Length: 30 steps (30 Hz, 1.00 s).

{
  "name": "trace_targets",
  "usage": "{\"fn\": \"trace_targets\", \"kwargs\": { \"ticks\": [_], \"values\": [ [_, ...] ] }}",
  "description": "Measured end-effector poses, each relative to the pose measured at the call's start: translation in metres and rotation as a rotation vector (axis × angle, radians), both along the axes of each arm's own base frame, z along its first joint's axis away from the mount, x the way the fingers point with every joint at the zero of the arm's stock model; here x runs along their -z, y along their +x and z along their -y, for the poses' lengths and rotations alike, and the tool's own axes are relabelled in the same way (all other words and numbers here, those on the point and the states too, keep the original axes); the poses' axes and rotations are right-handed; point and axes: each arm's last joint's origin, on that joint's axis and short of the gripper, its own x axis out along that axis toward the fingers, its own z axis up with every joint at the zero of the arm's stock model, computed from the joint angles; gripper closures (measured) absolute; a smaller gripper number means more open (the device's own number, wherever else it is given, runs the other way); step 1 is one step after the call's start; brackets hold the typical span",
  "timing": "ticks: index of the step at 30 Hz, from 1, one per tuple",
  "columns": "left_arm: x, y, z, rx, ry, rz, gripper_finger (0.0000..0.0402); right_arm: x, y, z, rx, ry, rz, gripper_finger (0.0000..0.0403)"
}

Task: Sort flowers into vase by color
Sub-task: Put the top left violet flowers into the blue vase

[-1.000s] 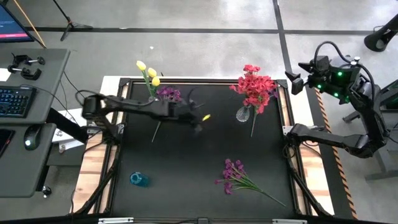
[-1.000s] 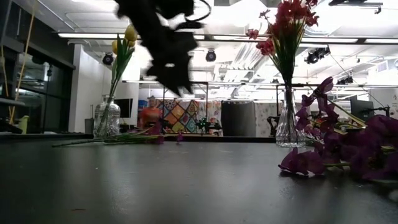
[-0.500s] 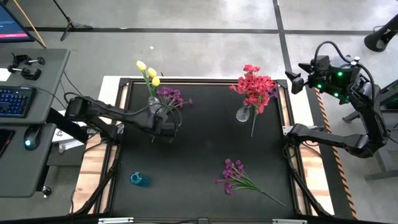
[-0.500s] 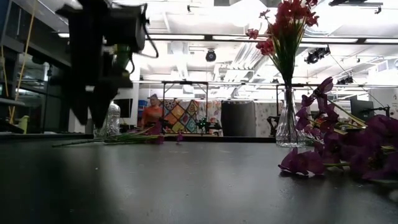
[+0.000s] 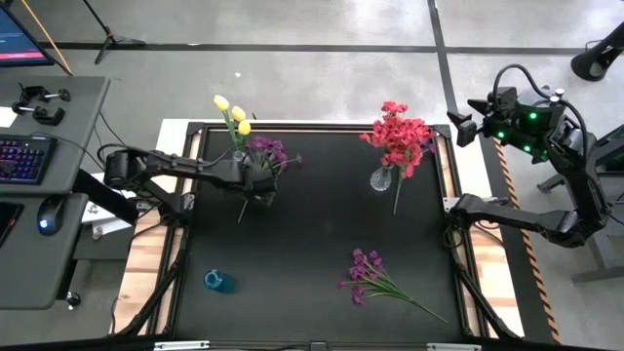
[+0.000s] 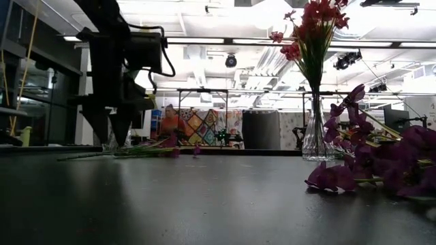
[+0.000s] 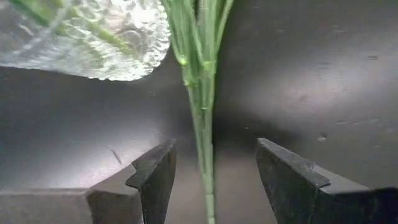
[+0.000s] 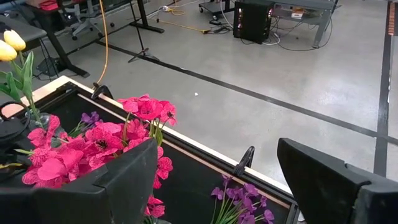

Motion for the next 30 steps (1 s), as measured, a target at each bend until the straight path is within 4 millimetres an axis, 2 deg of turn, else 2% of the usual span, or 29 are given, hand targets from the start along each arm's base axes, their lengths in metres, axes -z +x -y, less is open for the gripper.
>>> {"fn": "trace_targets", "kwargs": {
  "ticks": [7, 13, 18, 21, 26, 28, 30],
  "values": [
    [0.000, -0.001, -0.005, -0.006, -0.003, -0.004, 0.0195, 0.000, 0.000, 0.000, -0.001, 0.002, 0.002, 0.0082],
    [0.017, -0.011, -0.007, -0.041, -0.061, 0.008, 0.0195, 0.000, 0.000, 0.000, -0.002, 0.002, 0.002, 0.0082],
    [0.020, -0.014, -0.007, -0.046, -0.064, -0.001, 0.0205, 0.000, 0.000, 0.000, -0.002, 0.002, 0.002, 0.0082],
    [0.020, -0.012, -0.008, -0.024, -0.059, 0.016, 0.0245, 0.000, 0.000, 0.000, -0.002, 0.002, 0.003, 0.0082],
    [0.021, -0.009, -0.008, -0.008, -0.062, 0.046, 0.0370, 0.000, 0.000, 0.000, -0.002, 0.002, 0.003, 0.0082],
    [0.022, -0.009, -0.007, 0.000, -0.066, 0.048, 0.0390, 0.000, 0.000, 0.000, -0.002, 0.002, 0.003, 0.0082],
    [0.024, -0.010, -0.006, 0.003, -0.082, 0.049, 0.0388, 0.000, 0.000, 0.000, -0.003, 0.002, 0.002, 0.0082]
  ]
}}
